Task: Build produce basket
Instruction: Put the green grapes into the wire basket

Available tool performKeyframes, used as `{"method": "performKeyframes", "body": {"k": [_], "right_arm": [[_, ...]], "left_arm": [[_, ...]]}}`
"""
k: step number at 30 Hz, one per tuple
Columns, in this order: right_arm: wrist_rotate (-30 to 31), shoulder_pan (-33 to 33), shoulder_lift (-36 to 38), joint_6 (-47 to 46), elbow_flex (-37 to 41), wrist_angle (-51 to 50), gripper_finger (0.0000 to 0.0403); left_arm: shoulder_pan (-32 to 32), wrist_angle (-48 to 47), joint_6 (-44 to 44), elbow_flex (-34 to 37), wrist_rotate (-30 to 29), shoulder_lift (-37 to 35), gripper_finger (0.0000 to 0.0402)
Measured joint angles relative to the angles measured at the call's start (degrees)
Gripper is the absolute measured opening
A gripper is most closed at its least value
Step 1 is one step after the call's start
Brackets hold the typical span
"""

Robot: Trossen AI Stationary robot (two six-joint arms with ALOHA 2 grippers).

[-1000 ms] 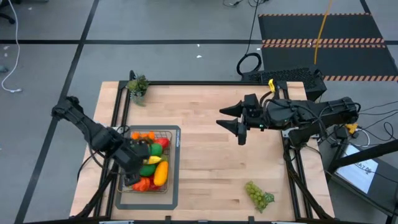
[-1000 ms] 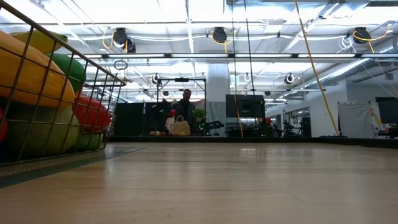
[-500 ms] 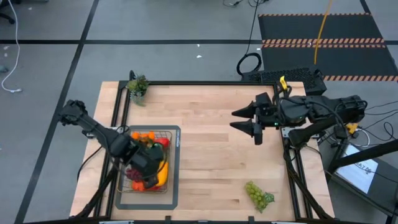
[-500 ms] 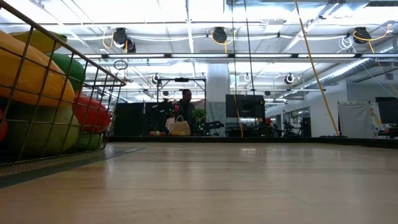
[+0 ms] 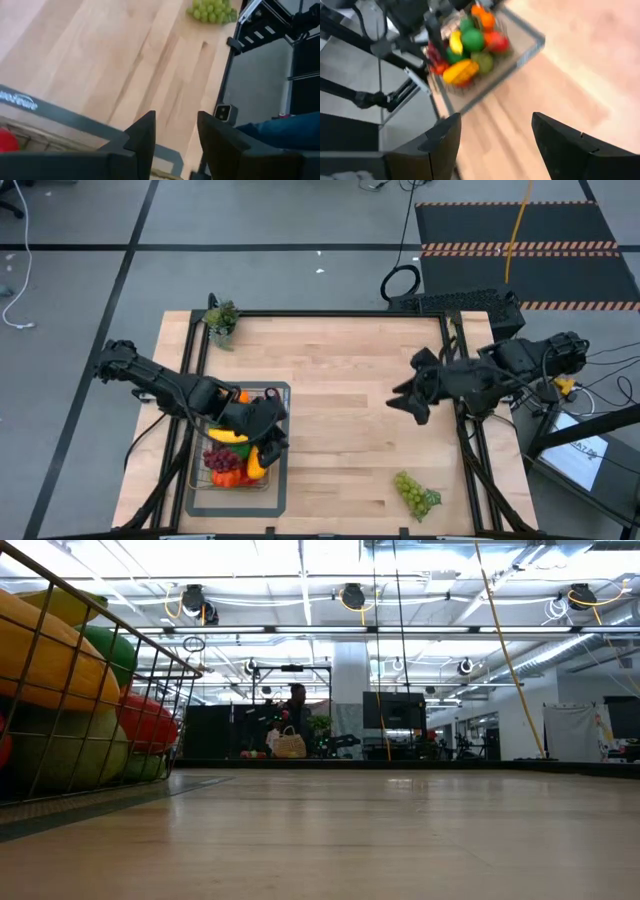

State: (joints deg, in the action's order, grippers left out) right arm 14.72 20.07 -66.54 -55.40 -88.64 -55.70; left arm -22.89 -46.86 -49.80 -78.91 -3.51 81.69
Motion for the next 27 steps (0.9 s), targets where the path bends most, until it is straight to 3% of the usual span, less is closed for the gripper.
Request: {"method": "performKeyframes", "body": {"k": [8,11,18,27], "right_arm": [[-0.1,10.5,0.0,-27.4,8.1,2.0,0.0238],[-0.6,14.4,0.0,-39.0,15.0,11.4,0.0238],[1.8,23.9,-3.4,-59.1,30.3,44.5,0.0238],[-2.8,32.9,-14.0,-74.9,29.4,49.0,0.0238]], "left_arm": [[2.4,0.3,6.0,0.0,1.4,0.0,0.0132],[2.4,0.1,6.6,0.0,1.6,0.0,0.0131],[1.1,-1.1,9.8,0.0,2.5,0.0,0.0131],[0.7,-7.8,12.2,0.0,1.9,0.0,0.0131]]}}
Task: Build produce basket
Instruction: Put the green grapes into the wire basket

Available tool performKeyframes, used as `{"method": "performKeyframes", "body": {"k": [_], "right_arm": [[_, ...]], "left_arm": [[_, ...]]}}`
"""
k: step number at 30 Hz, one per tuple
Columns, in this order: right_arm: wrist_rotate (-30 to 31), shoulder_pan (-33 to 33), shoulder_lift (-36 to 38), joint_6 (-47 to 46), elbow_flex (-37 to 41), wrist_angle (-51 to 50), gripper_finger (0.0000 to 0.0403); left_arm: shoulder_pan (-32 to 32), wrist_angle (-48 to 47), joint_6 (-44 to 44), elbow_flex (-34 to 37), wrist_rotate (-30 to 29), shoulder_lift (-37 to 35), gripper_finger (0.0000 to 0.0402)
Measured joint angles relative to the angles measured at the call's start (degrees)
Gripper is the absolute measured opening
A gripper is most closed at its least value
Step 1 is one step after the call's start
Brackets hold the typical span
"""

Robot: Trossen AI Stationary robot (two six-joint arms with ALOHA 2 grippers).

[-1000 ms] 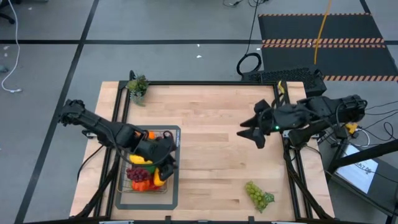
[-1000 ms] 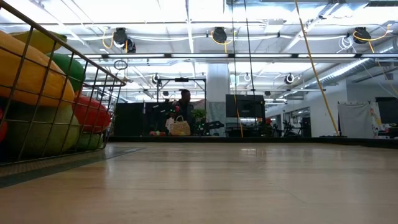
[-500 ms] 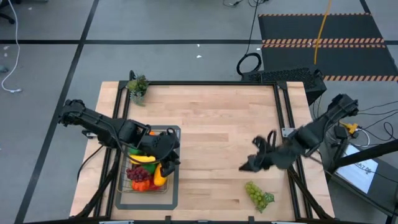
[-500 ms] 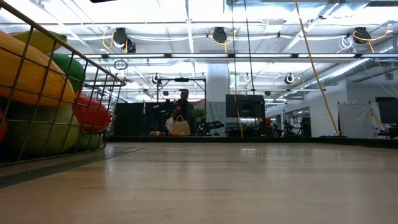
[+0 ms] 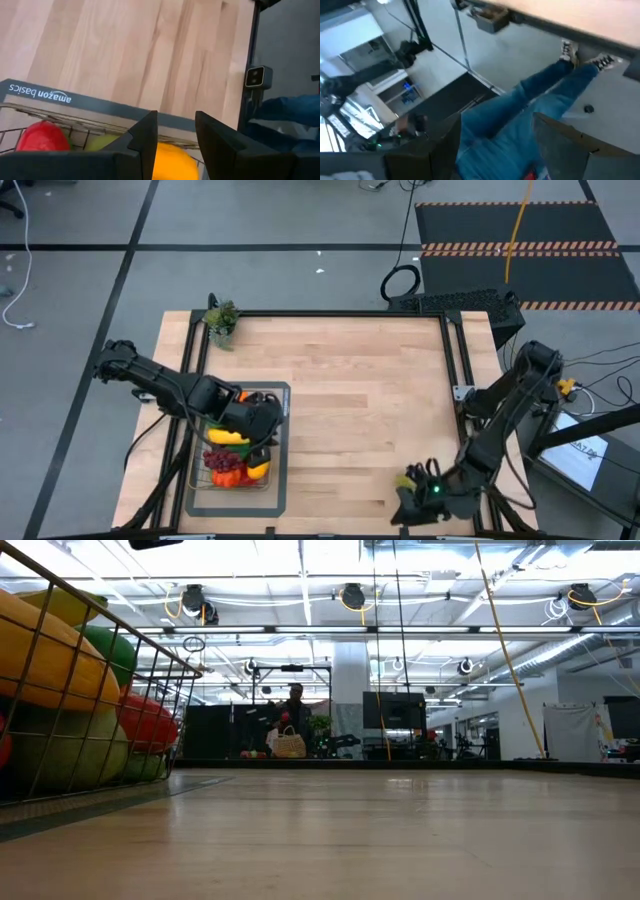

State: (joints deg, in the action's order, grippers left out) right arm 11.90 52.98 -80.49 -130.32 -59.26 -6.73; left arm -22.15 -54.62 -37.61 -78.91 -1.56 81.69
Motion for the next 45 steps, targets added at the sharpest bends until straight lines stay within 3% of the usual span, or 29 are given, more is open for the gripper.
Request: {"method": "performKeyframes", "body": {"k": [13,22,28,36,45], "right_arm": [[-0.5,0.3,-8.2,-1.1,-0.8,1.7,0.0238],[-12.2,-0.6,-8.5,-2.7,-0.9,-6.6,0.0238],[-14.7,-2.2,-8.4,-2.7,-0.9,-10.5,0.0238],[-26.6,-3.1,-8.4,0.7,-0.9,-18.7,0.0238],[-27.2,-3.1,-8.4,3.5,-0.7,-24.2,0.0237]], "left_arm": [[-0.4,-1.0,1.7,0.0,-1.4,0.0,0.0131],[-0.1,-1.0,1.7,0.0,-1.5,0.0,0.0131],[0.7,-0.8,1.3,0.0,-3.2,0.0,0.0131],[0.9,-0.8,0.4,0.0,-4.1,0.0,0.0131],[0.9,-0.8,-0.6,0.0,-4.6,0.0,0.0131]]}}
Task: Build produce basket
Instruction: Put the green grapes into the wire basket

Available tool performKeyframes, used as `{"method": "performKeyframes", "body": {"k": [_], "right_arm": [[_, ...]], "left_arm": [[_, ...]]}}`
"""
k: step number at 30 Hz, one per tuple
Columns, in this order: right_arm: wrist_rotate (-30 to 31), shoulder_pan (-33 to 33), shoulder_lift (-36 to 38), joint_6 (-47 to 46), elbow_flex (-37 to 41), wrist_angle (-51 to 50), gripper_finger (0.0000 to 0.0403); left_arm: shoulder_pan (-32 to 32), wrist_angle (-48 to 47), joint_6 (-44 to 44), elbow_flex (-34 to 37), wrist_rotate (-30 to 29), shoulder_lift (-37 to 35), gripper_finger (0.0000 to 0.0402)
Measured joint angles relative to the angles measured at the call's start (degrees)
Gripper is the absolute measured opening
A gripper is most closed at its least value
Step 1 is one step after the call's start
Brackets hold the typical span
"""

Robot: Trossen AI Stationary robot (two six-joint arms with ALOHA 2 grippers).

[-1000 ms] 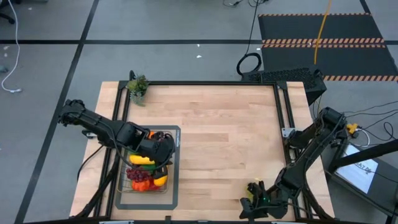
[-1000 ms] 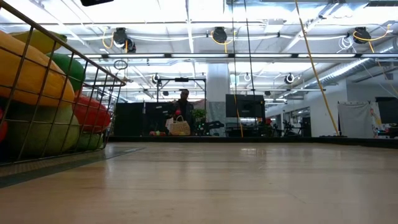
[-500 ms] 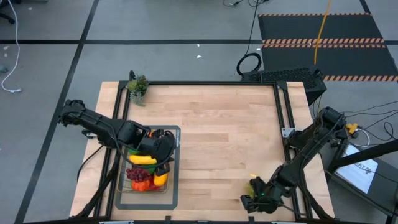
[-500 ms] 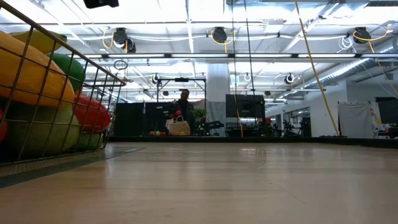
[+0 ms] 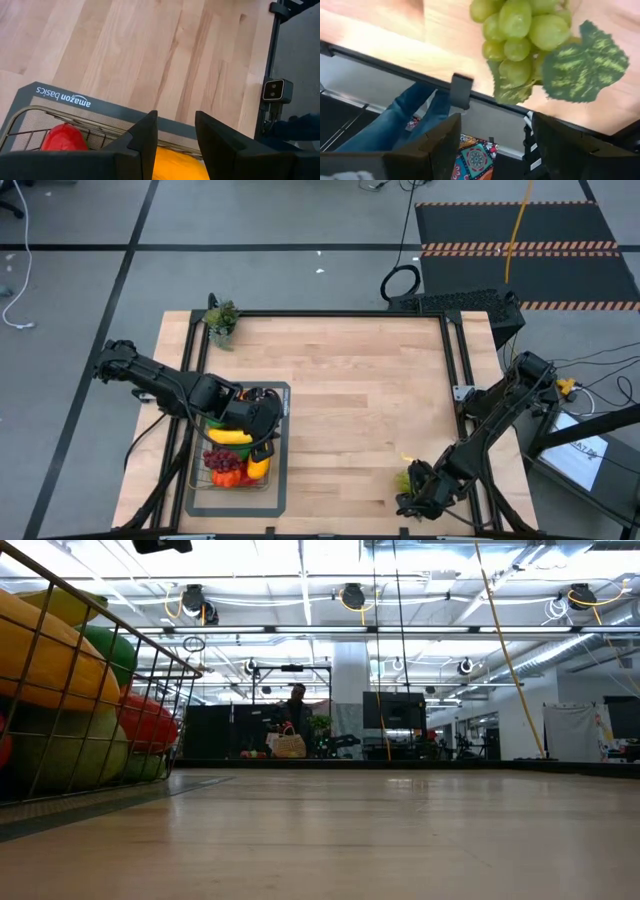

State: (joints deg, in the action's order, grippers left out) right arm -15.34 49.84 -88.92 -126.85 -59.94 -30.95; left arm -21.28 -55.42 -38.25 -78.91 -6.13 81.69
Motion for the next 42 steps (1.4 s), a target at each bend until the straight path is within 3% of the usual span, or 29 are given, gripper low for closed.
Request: {"method": "performKeyframes", "body": {"k": [18,42], "right_arm": [[-3.0,0.0,0.0,-1.6,9.6,12.8,0.0152],[-4.4,0.0,0.0,-1.0,10.4,11.9,0.0048]], "left_arm": [[0.0,0.0,0.5,0.0,-0.1,0.0,0.0131],[0.1,0.0,2.1,0.0,-0.1,0.0,0.0131]]}}
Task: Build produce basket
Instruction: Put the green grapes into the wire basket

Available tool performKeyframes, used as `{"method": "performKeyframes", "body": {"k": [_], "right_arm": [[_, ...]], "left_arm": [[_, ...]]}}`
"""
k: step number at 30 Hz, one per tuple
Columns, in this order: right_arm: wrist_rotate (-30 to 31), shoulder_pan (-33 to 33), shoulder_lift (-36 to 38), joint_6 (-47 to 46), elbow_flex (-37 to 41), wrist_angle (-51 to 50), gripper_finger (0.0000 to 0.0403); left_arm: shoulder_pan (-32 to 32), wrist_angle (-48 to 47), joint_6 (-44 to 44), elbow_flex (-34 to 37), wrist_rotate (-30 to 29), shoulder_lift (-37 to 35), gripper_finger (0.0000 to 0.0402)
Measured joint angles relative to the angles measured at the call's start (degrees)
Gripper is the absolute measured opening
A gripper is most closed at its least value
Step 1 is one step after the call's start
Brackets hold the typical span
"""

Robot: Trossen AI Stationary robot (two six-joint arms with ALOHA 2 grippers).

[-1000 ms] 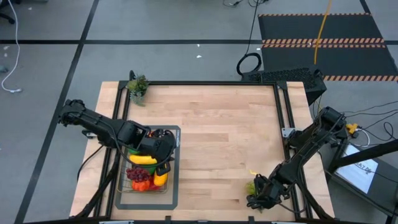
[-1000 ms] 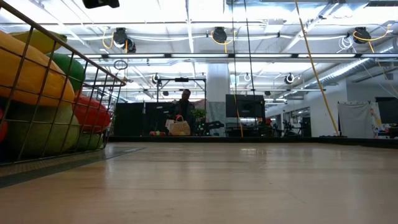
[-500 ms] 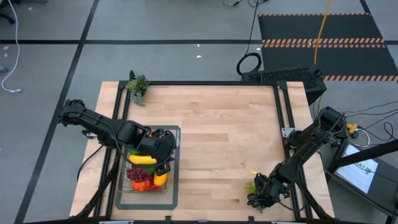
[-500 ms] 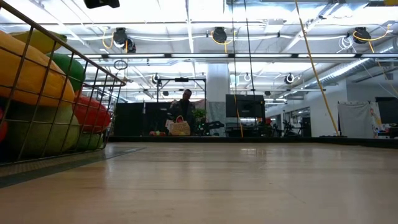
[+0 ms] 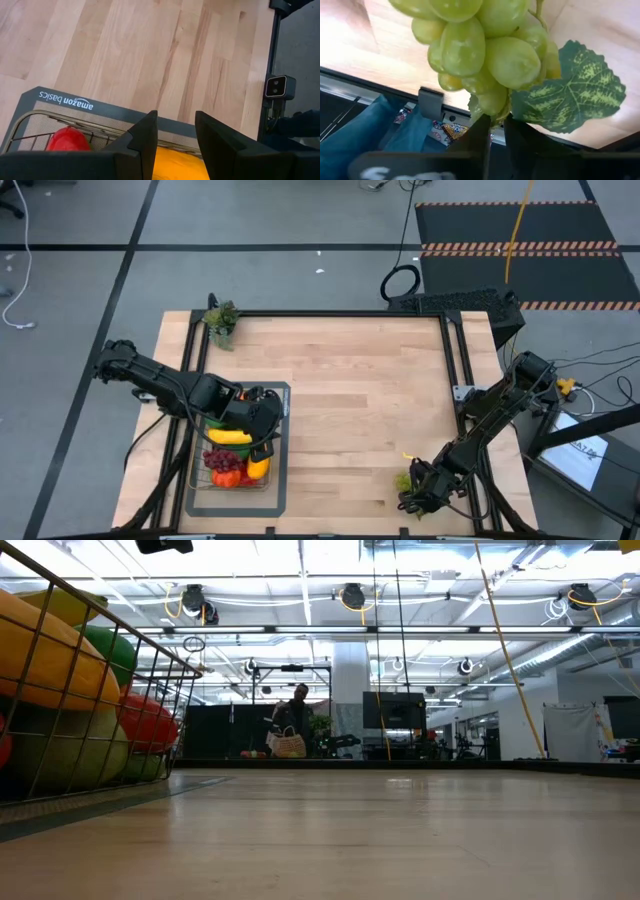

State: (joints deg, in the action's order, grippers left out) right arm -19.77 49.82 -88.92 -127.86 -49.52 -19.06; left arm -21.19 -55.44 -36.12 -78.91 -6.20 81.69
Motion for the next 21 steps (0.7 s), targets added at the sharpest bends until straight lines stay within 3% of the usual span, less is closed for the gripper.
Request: {"method": "performKeyframes", "body": {"k": [6,12,21], "right_arm": [[0.2,0.0,0.0,1.5,0.0,-1.3,0.0008],[1.4,0.0,0.5,3.8,0.0,0.8,0.0004],[19.5,-0.5,6.2,8.8,-2.2,0.7,0.0002]], "left_arm": [[0.0,0.4,0.0,0.0,0.1,0.0,0.0131],[-0.4,6.2,-0.1,0.0,0.2,0.0,0.0131],[-1.4,19.8,2.3,0.0,0.3,0.0,0.0131]]}}
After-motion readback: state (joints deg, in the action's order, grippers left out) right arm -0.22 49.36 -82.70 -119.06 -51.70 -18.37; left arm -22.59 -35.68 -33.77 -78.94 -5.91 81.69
